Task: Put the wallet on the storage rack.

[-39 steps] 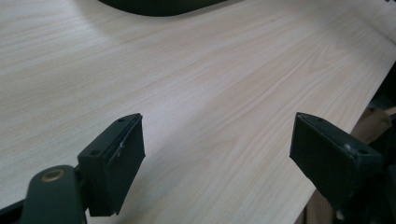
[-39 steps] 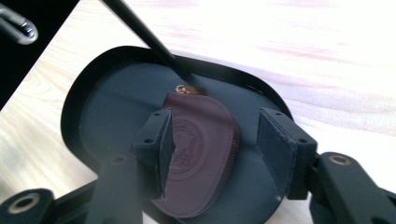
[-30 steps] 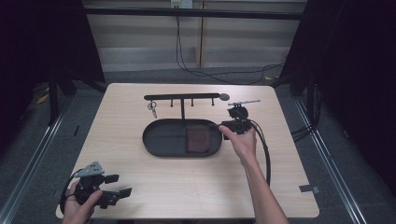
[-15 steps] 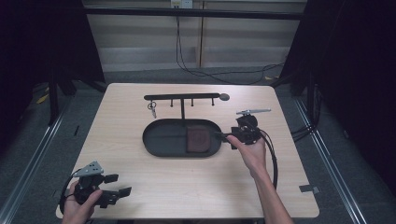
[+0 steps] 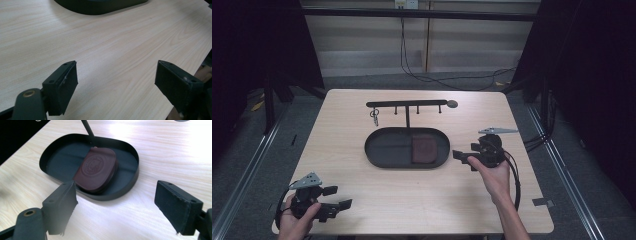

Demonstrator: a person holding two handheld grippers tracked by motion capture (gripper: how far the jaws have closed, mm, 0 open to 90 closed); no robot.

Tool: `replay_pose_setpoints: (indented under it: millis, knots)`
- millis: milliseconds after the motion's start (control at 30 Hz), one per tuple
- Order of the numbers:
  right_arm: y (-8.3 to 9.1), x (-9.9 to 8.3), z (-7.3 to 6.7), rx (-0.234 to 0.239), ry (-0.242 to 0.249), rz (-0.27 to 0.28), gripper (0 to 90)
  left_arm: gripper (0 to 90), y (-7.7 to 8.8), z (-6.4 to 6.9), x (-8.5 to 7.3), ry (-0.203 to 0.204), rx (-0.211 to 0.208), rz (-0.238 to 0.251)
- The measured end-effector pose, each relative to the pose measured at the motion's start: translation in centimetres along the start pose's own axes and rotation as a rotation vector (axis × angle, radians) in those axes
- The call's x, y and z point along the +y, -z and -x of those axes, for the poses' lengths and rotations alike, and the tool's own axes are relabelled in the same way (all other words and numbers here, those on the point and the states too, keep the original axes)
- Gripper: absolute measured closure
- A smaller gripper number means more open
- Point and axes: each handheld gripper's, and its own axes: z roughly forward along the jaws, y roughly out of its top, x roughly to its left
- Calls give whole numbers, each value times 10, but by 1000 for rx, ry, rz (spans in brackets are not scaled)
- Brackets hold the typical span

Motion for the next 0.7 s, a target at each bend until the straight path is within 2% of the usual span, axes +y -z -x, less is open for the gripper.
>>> replay_pose_setpoints:
  millis: [167, 700]
  knots:
    - [11, -12, -2, -10, -1, 20, 175, 183, 1, -1, 0, 8, 10, 1]
    - [35, -63, 1, -49, -1, 13, 188, 195, -1, -1, 0, 27, 39, 2]
